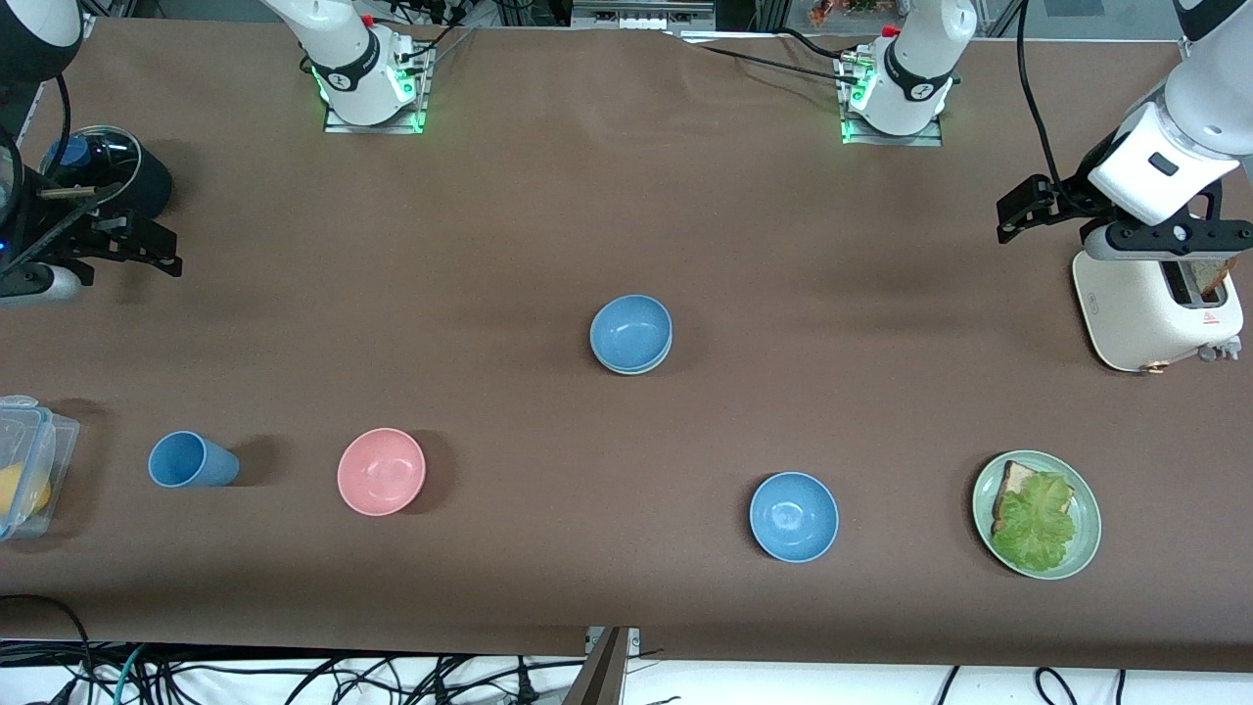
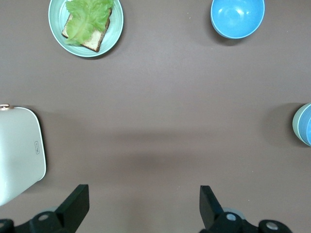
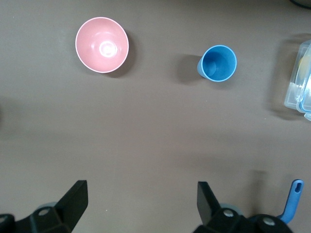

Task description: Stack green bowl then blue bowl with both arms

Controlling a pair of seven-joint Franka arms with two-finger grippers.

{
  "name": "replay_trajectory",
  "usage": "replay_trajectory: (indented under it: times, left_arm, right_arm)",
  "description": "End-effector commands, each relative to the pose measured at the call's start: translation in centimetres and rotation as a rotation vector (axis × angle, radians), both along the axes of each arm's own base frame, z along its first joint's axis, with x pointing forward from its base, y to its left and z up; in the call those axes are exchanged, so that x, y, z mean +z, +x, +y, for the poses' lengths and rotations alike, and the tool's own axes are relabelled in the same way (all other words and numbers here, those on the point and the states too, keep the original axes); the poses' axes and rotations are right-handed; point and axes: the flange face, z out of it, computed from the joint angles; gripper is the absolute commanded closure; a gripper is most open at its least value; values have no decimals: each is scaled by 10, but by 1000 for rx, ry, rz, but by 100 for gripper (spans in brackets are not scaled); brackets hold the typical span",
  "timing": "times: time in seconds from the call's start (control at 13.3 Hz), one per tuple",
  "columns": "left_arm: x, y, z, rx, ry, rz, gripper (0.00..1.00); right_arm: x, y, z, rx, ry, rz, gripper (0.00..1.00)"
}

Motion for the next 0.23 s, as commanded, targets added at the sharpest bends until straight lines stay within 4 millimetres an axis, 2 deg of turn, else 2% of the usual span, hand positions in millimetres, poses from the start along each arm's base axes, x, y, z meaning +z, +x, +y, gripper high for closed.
replay_trajectory:
  times: [0.0, 0.15]
  left_arm:
    - [-2, -3, 2, -26, 18, -14, 0]
    - [-5, 0, 7, -20, 17, -4, 0]
  right_arm:
    - [3, -3, -2, 13, -1, -2, 1]
    - [3, -3, -2, 13, 1, -2, 1]
